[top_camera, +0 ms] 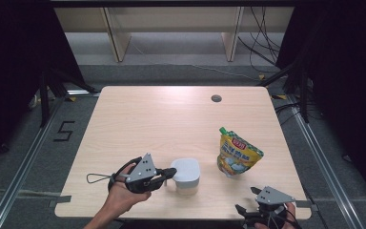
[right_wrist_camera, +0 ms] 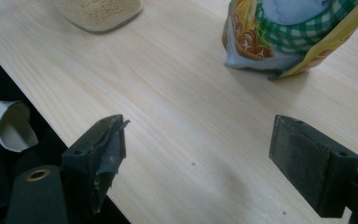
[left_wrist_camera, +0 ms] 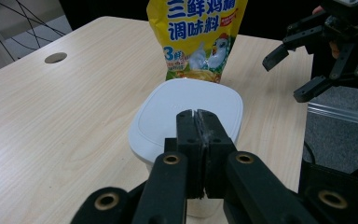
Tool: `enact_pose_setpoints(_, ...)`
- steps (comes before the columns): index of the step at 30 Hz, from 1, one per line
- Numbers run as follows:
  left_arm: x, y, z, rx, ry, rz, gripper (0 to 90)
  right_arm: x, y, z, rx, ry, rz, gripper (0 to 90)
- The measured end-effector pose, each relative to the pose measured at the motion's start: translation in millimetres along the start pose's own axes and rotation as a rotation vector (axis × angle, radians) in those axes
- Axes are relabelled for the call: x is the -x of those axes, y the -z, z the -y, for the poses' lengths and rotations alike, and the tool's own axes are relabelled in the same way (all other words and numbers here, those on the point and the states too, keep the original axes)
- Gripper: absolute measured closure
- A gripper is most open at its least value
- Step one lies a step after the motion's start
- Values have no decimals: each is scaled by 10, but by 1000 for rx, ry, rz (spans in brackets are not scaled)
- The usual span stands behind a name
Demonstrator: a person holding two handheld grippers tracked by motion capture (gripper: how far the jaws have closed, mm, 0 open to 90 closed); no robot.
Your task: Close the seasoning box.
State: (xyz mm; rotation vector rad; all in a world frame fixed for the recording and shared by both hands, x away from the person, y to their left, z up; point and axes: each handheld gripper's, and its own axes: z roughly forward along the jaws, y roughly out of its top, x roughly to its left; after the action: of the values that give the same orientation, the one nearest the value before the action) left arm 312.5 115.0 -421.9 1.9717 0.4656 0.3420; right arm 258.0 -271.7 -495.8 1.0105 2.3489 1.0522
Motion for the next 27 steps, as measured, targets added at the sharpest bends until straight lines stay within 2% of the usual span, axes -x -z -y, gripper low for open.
enact_pose_setpoints(1, -16, 13, 1, 3, -11, 9, 856, -30, 6, 3, -10, -32, -1, 195)
enact_pose_setpoints(2, -9, 26, 6, 3, 7, 2, 838, 0, -1, 1, 0, -2, 0, 195)
enact_pose_setpoints(3, -15, 42, 18, 6, 23, 7, 822, -3, -1, 1, -1, -6, -2, 195)
enact_pose_setpoints(4, -28, 57, 25, 7, 20, 11, 791, -2, -3, 2, -2, -4, -2, 195)
enact_pose_setpoints(5, -23, 67, 35, 12, 45, 11, 758, -1, -5, 3, -4, -2, -1, 195)
enact_pose_setpoints(7, -31, 96, 64, 40, 75, 37, 696, -2, -5, 2, -6, -1, -4, 195)
enact_pose_setpoints(8, -33, 112, 76, 42, 78, 42, 658, -6, -4, 1, -4, -9, -7, 195)
enact_pose_setpoints(10, -32, 134, 105, 49, 85, 40, 605, -6, -2, 1, -4, -10, -6, 195)
enact_pose_setpoints(11, -30, 151, 116, 47, 84, 24, 558, -2, -2, 3, -2, -4, 0, 195)
enact_pose_setpoints(14, -38, 206, 175, 45, 88, 1, 507, 0, -4, 5, -7, 0, 1, 195)
enact_pose_setpoints(16, -33, 235, 212, 48, 113, -12, 455, -2, -1, 4, -4, -3, 1, 195)
enact_pose_setpoints(17, -32, 250, 237, 53, 126, -13, 429, -1, -3, 4, -5, -1, 1, 195)
enact_pose_setpoints(18, -37, 276, 257, 52, 117, -17, 426, 0, -4, 4, -7, -2, 1, 195)
enact_pose_setpoints(19, -37, 288, 282, 57, 125, -11, 419, 0, -6, 5, -10, -2, 0, 195)
enact_pose_setpoints(22, -26, 329, 348, 41, 134, -17, 370, -2, -6, 5, -5, 6, 2, 195)
enact_pose_setpoints(23, -14, 333, 378, 32, 161, -12, 344, -4, -7, 2, -3, 4, -1, 195)
enact_pose_setpoints(24, -27, 342, 404, 22, 139, -7, 320, -5, -7, 0, -2, 4, -1, 195)
enact_pose_setpoints(25, -30, 345, 440, 23, 140, -4, 317, -11, -7, 0, -4, -4, -8, 195)
enact_pose_setpoints(27, -20, 362, 500, 11, 165, -15, 309, -9, -7, -2, -3, 0, -21, 195)
